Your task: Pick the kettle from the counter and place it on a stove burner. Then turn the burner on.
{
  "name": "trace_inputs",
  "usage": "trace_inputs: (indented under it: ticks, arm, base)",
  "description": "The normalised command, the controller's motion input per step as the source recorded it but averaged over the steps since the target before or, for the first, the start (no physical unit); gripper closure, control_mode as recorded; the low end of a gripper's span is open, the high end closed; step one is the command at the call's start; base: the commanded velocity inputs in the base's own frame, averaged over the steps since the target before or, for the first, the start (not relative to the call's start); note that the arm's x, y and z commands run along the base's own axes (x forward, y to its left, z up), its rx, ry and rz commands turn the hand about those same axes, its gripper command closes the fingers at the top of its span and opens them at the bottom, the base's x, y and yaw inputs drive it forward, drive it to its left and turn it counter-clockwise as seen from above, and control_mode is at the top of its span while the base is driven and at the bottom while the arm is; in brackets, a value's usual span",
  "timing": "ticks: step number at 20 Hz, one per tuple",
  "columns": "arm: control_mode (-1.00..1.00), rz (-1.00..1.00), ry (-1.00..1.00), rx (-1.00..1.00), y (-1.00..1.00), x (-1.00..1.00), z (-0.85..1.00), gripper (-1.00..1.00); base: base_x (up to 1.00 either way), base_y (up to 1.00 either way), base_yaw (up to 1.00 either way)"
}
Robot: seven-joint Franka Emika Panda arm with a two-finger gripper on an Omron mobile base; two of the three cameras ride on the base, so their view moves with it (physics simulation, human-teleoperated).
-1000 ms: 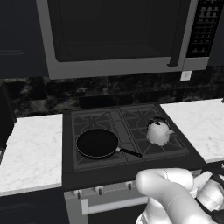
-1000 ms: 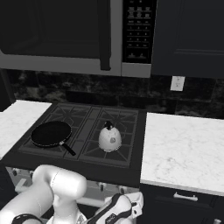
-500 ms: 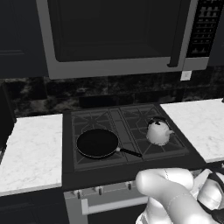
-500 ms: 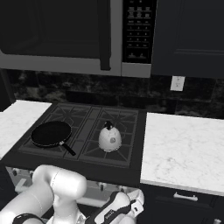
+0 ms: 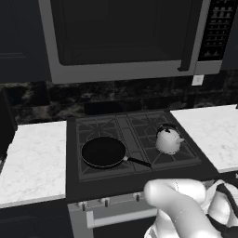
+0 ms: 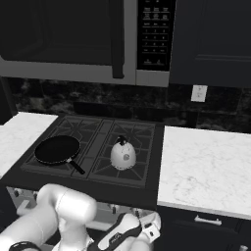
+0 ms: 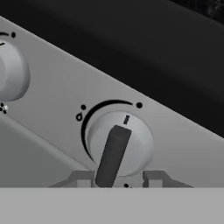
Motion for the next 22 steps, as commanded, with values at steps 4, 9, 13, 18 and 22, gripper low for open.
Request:
trace_inputs:
  ticks: [4,9,13,18,22]
  arm:
    - [-1.0,0.29,-0.15,-0.5,0.25,-0.56,0.46,1.0]
    - [-1.0,0.3,-0.22,-0.51,0.25,-0.58,0.61,1.0]
    - [-1.0,0.34,-0.36,-0.49,0.21,-0.43,0.56,1.0]
    - [-1.0,0.31,-0.33,-0.41,0.1,-0.62,0.53,1.0]
    - [-1.0,0.16,-0.27,-0.27,0.0,-1.0,0.63,1.0]
  base:
    - [0.0,0.0,0.0]
    - [0.0,0.0,0.0]
    - [0.0,0.0,0.0]
    - [0.0,0.0,0.0]
    - [0.0,0.0,0.0]
